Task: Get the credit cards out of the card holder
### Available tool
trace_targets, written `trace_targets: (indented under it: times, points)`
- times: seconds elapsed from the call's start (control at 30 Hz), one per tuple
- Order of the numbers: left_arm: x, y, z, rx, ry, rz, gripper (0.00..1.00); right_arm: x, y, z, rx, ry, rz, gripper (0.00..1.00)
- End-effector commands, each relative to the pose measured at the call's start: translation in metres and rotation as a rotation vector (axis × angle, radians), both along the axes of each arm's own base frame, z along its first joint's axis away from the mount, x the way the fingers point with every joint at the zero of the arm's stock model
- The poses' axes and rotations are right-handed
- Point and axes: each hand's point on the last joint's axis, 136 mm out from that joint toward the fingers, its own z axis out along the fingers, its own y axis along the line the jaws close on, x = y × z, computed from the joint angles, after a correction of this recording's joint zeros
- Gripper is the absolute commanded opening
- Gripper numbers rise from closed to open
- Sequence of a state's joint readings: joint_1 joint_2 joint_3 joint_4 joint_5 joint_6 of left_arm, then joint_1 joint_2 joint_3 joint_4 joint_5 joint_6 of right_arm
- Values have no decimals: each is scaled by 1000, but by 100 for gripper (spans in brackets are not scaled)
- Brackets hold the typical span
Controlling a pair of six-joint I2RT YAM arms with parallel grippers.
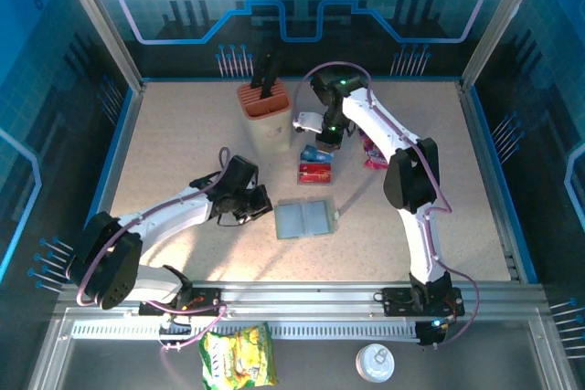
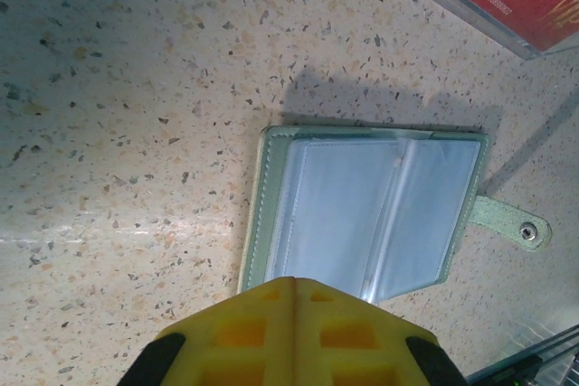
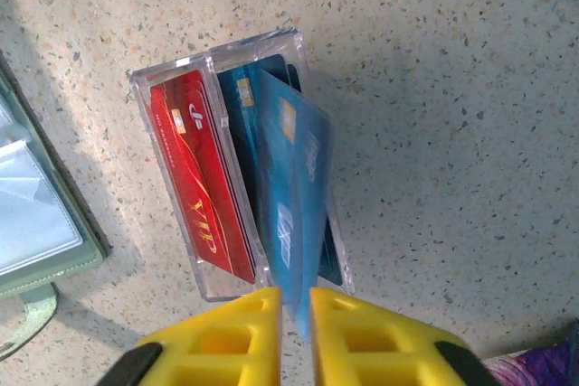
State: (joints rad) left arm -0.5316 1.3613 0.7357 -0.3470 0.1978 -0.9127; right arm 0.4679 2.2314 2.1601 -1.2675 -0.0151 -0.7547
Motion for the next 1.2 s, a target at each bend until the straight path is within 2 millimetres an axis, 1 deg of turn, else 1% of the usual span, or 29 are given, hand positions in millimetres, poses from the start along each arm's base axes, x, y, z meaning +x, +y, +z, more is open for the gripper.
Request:
trace_targets:
  times: [0.0,0.13,0.23,0.3,0.33,0.43,0.47,0.57,0.6,0.67,0.7,0.77,0.8,0.83,0.93,0.97,1.03,1.17]
  points:
    - [-6,8,0,17,1,-6,4,3,-3,3,9,-3,-12,20]
    - [-5,15,-3,27,7,4,4,4,-2,7,27,-26,-44,21]
    - [-2,21,-2,29,1,13,4,4,-6,8,31,-57,-80,22]
    - [1,26,0,38,-7,21,6,6,-11,10,36,-94,-123,26]
    - [3,29,0,43,-11,23,9,5,-14,9,38,-105,-144,28]
    - [8,40,2,80,-23,29,24,3,-26,9,44,-149,-225,37]
    - [10,43,4,92,-31,27,30,2,-30,9,46,-163,-255,40]
    - [17,55,7,142,-57,22,48,-6,-43,6,51,-197,-326,54]
    - [19,59,8,163,-67,17,52,-9,-47,4,50,-207,-349,65]
    - [23,68,11,210,-85,16,64,-14,-57,2,50,-224,-406,85]
    - [26,73,12,236,-95,16,69,-18,-61,2,59,-223,-434,99]
    - [30,82,16,276,-118,15,76,-24,-67,0,74,-223,-483,100]
    - [32,86,17,292,-126,17,91,-27,-71,0,86,-227,-508,100]
    - [35,90,17,311,-134,19,99,-29,-74,-2,93,-233,-527,100]
    - [41,106,20,379,-154,29,99,-31,-84,-4,138,-273,-609,100]
    - [44,111,20,406,-159,34,99,-32,-89,-8,155,-284,-643,100]
    - [48,125,23,467,-176,48,99,-30,-98,-11,199,-317,-709,100]
    - [58,156,30,660,-232,55,98,-20,-121,-22,253,-425,-833,100]
